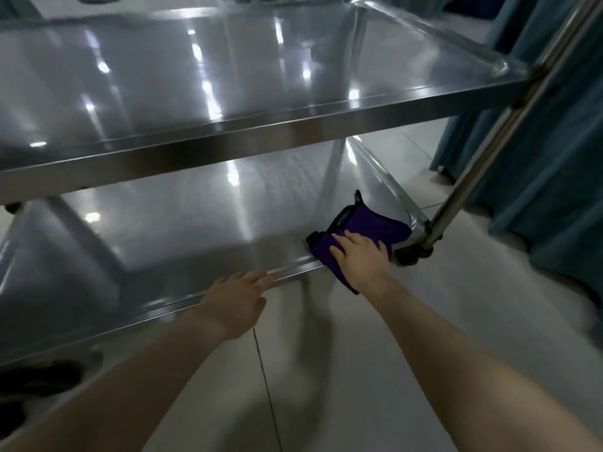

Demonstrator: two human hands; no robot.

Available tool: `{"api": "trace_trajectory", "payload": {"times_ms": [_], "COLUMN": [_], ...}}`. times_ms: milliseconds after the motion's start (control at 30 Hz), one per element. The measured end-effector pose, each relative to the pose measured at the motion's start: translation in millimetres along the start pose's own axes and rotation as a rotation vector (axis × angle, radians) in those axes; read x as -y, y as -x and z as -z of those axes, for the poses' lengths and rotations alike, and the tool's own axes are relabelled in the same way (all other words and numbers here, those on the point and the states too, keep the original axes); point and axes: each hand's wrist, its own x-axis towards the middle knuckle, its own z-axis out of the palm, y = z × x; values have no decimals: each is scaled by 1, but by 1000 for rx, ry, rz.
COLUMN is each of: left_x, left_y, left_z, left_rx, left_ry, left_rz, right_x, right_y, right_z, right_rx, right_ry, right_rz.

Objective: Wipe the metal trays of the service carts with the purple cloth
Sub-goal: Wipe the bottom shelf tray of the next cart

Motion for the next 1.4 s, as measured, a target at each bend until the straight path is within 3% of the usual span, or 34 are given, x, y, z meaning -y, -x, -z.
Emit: {"api": "trace_trajectory", "payload": {"times_ms": [100, 233, 367, 467, 700, 833, 1133, 1400], "left_x": [19, 39, 36, 37, 33, 25, 12, -41], "left_y": [17, 31, 35, 34, 36, 33, -1, -60], "left_z": [-1, -7, -17, -23, -18, -19, 7, -5], "left_rx": [44, -53, -78, -115, -231, -249, -107, -249], "left_ry": [46, 88, 137, 164, 218, 231, 41, 175], "left_rz": [33, 29, 24, 30, 13, 102, 168, 162], "right_x": [26, 63, 89, 96, 83, 74, 38, -34], "right_y": [15, 32, 29, 28, 44, 42, 13, -28], "right_z": [-1, 6, 22, 29, 16, 12, 33, 42], "right_rx": [32, 132, 289, 313, 244, 231, 357, 338], "right_ry": [50, 109, 183, 201, 144, 112, 164, 170], "right_rz": [53, 179, 172, 162, 179, 217, 429, 578]}}
